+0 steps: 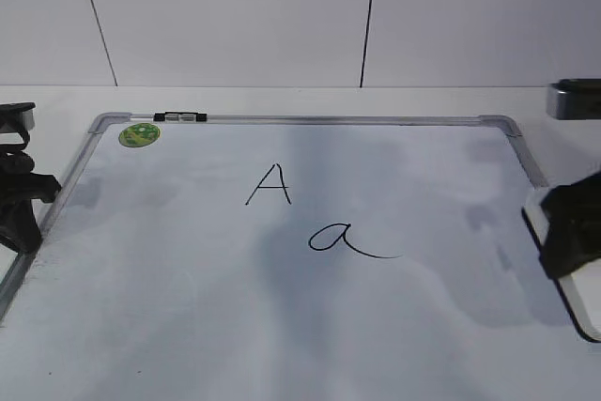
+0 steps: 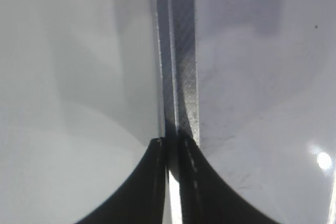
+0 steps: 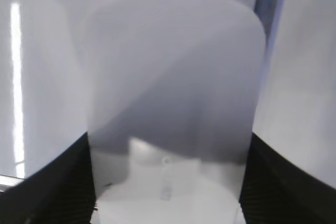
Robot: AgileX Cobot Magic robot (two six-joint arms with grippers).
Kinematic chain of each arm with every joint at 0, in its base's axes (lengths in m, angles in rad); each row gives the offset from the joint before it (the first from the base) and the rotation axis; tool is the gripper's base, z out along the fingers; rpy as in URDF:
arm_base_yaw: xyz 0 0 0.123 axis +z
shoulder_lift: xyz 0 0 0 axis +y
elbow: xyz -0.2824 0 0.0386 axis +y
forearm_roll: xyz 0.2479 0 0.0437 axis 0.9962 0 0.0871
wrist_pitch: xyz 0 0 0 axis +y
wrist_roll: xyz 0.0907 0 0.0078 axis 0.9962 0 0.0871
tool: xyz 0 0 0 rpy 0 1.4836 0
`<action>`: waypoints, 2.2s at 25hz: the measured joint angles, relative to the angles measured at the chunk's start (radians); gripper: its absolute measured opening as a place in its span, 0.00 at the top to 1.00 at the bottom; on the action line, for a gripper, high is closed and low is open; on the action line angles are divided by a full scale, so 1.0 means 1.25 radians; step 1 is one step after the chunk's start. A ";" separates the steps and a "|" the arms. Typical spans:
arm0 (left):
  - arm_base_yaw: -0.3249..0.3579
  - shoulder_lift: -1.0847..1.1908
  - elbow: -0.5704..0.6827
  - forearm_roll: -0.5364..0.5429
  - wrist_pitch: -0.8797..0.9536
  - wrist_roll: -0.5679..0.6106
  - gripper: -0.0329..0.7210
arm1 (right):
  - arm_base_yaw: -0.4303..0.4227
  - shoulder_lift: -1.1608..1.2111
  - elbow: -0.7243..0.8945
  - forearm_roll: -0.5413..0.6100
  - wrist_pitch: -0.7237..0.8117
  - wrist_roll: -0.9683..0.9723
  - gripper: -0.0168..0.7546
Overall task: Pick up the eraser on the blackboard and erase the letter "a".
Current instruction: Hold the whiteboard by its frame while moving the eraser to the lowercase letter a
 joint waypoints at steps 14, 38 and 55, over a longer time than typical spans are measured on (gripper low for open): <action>0.000 0.000 0.000 -0.001 0.000 0.000 0.92 | 0.186 0.394 -0.362 0.000 0.025 -0.010 0.25; 0.001 0.000 0.000 -0.003 0.001 0.000 0.92 | 0.353 0.608 -0.599 0.045 0.117 -0.074 0.25; 0.001 0.000 0.000 -0.006 -0.002 0.000 0.92 | 0.243 0.610 -0.601 -0.037 0.114 -0.010 0.25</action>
